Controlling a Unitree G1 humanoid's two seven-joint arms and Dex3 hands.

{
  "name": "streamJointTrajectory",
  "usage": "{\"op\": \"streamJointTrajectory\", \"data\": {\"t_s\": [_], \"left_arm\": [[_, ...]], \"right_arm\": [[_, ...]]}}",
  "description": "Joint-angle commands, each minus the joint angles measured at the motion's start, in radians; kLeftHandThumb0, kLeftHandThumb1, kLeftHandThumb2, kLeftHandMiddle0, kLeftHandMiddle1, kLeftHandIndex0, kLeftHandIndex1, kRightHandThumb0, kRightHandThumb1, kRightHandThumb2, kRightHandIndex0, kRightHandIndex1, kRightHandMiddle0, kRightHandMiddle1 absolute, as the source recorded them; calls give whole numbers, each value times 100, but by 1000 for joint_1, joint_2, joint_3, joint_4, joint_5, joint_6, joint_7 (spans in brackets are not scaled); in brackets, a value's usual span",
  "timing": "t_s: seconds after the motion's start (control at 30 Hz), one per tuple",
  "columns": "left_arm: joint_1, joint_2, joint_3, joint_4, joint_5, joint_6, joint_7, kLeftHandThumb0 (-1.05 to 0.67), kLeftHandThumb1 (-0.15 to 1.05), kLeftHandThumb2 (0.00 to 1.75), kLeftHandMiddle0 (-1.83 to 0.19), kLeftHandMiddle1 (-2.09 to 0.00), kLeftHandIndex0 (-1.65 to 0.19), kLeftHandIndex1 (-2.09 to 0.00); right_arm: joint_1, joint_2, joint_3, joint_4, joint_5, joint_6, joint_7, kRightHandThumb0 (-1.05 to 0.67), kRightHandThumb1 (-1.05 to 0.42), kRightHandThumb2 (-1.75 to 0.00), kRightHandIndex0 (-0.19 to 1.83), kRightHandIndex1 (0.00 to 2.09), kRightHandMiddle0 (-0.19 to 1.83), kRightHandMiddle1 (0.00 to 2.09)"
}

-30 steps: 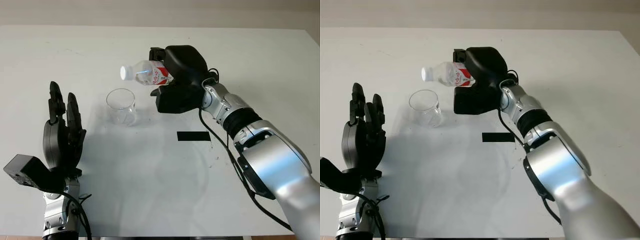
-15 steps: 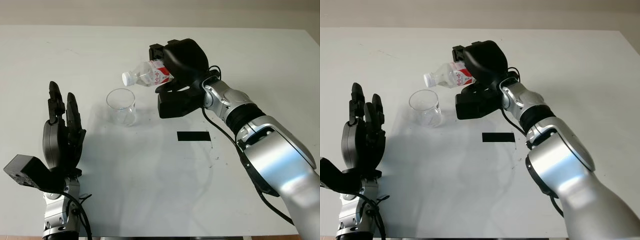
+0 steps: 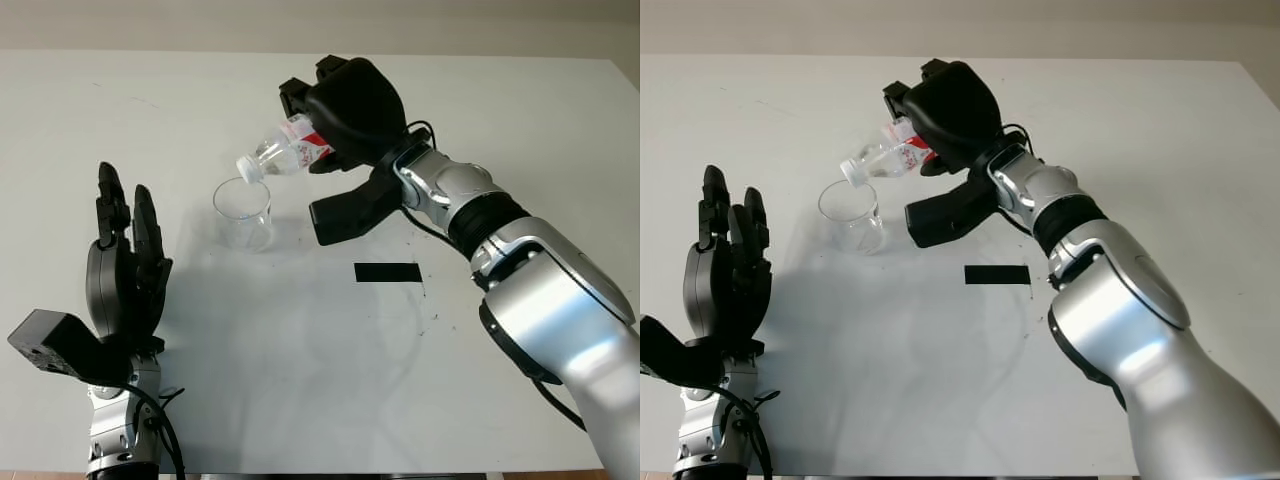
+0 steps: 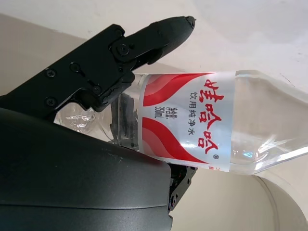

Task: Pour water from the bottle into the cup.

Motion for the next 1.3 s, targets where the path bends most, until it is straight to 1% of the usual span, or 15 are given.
{"op": "streamJointTrajectory", "data": {"t_s": [0.0,0.1,0.27,0.37,0.57,0.87,0.97,1.07,1.1,1.13,1.23,1.27], "left_arm": [[35,-24,-5,28,-1,-16,-3,-65,105,55,13,-5,19,-1],[34,-25,-6,31,0,-20,-2,-64,105,56,12,-6,19,-1],[33,-26,-7,36,1,-24,-2,-65,105,56,12,-5,19,-2],[30,-26,-8,41,4,-28,-2,-65,105,55,13,-5,19,-1],[26,-28,-8,50,2,-34,-6,-65,105,56,14,-5,19,0],[22,-31,-8,53,5,-35,-2,-66,105,56,12,-6,19,-1],[21,-33,-8,52,4,-32,0,-65,105,56,12,-6,18,-2],[23,-35,-7,56,0,-37,-6,-64,105,57,12,-5,19,-2],[23,-35,-7,57,0,-38,-6,-64,105,57,12,-5,19,-2],[23,-36,-7,56,-1,-36,-6,-64,105,57,12,-5,19,-2],[24,-35,-6,55,-5,-34,-8,-64,105,57,13,-5,19,-2],[26,-34,-6,54,-8,-32,-11,-64,105,57,13,-5,19,-2]], "right_arm": [[-48,-11,4,-1,-4,-4,-28,-41,-105,-28,110,209,57,209],[-52,-17,19,0,-20,-13,-66,-42,-105,-27,111,209,57,209],[-59,-23,63,6,-71,20,-145,-44,-105,-22,116,209,63,209],[-62,-26,78,9,-83,25,-177,-44,-105,-21,118,209,62,209],[-64,-27,86,12,-94,31,-212,-46,-105,-23,119,209,49,209],[-65,-26,93,15,-93,26,-244,-47,-105,-20,119,209,47,209],[-63,-26,93,15,-92,22,-259,-46,-105,-19,119,209,51,209],[-52,-26,79,14,-74,3,-281,-46,-105,-18,119,209,54,209],[-47,-24,65,15,-57,-12,-279,-46,-105,-18,119,209,59,209],[-39,-22,42,16,-29,-35,-266,-45,-105,-17,120,209,64,209],[-18,-13,-30,17,64,-96,-205,-41,-105,-14,120,209,73,209],[-7,-7,-64,16,107,-107,-173,-39,-105,-15,122,209,82,209]]}}
